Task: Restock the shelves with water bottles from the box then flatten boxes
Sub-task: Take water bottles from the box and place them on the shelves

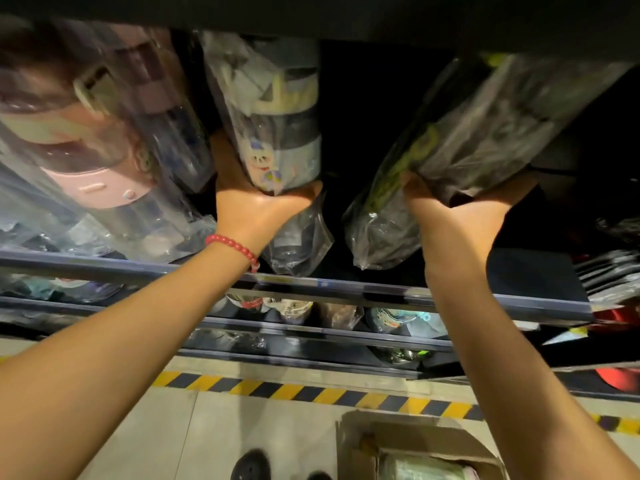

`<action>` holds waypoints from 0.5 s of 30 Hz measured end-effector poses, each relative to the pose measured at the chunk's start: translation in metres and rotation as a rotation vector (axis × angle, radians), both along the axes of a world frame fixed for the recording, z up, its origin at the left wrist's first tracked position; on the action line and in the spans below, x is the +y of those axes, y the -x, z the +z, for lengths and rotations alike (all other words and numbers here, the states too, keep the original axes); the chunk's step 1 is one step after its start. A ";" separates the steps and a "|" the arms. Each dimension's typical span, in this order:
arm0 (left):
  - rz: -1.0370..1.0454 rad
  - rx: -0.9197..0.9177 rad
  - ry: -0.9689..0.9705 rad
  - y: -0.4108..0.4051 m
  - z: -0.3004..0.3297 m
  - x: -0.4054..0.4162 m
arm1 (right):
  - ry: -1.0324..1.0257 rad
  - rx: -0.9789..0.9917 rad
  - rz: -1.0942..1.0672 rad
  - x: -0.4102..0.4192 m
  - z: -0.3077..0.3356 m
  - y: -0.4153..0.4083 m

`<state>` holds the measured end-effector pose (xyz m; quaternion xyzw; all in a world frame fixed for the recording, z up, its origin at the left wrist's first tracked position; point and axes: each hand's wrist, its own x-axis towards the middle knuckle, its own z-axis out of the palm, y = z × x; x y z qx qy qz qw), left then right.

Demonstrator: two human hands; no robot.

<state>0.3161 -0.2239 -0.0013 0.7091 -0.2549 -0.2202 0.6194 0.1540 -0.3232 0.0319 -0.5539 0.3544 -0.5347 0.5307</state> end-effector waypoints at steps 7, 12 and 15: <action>0.038 -0.232 0.070 0.016 0.005 0.010 | 0.191 0.476 0.044 0.014 -0.007 -0.018; 0.014 -0.152 0.018 0.016 0.005 0.023 | 0.209 0.499 0.119 0.017 0.000 -0.009; -0.039 -0.162 -0.099 0.019 0.004 0.035 | 0.161 0.597 0.287 0.013 -0.006 0.004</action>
